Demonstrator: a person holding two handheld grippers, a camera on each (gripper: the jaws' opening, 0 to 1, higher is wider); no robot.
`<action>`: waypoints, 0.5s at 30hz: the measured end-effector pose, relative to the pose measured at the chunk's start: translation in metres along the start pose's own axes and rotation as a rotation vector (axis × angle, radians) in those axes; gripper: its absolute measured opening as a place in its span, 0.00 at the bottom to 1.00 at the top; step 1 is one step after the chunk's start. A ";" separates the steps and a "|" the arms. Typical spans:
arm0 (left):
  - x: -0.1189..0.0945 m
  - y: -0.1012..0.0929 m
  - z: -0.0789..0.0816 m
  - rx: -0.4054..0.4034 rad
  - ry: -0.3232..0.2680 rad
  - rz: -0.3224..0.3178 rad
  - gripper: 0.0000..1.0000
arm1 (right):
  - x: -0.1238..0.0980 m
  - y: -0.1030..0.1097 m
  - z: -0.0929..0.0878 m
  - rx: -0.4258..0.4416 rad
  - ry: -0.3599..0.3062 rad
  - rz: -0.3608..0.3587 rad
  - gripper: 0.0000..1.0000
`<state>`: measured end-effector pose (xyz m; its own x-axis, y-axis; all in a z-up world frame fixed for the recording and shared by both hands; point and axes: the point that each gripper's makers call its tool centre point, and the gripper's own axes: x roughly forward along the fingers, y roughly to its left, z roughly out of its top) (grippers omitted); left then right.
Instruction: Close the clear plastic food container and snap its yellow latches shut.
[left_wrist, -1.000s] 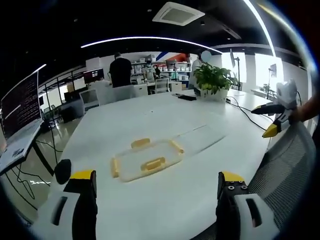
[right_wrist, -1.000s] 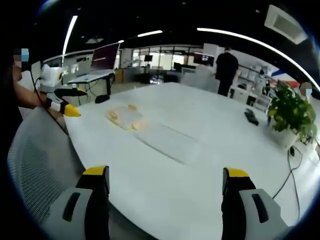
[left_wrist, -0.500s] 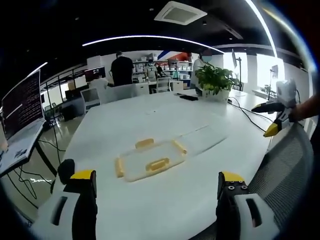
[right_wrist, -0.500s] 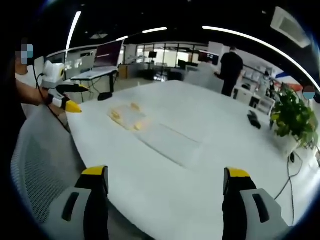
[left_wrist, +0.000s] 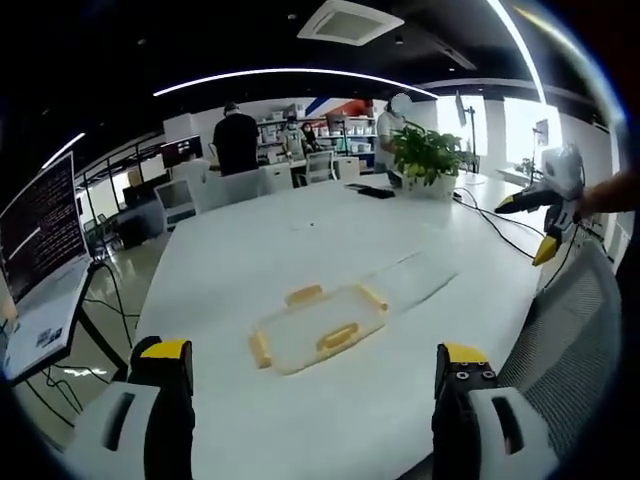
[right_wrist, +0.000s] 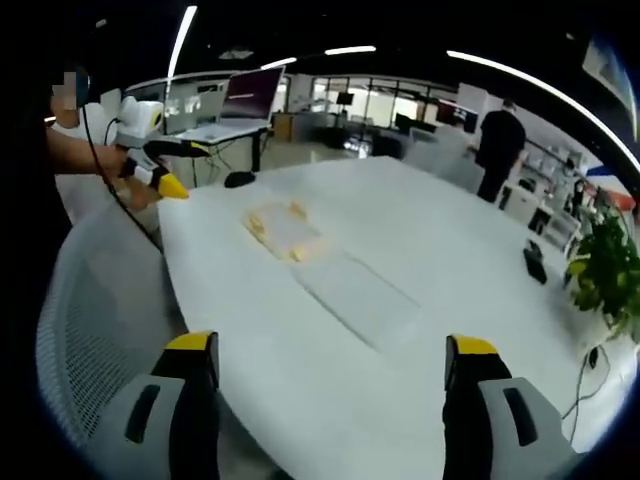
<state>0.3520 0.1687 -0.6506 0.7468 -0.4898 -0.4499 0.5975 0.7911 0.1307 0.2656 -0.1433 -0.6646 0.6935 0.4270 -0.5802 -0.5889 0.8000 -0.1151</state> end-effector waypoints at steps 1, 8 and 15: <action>0.000 0.001 0.000 0.003 0.004 -0.001 0.99 | 0.000 -0.001 0.002 -0.006 0.001 0.003 0.92; 0.002 0.005 0.002 0.066 0.046 -0.060 0.97 | 0.005 0.000 0.015 -0.050 0.013 0.073 0.91; 0.009 0.009 0.009 0.103 0.068 -0.101 0.97 | 0.013 -0.001 0.025 -0.087 0.026 0.130 0.92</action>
<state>0.3665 0.1686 -0.6455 0.6621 -0.5360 -0.5237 0.6979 0.6956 0.1704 0.2854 -0.1279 -0.6524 0.5986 0.5125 -0.6156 -0.7077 0.6984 -0.1066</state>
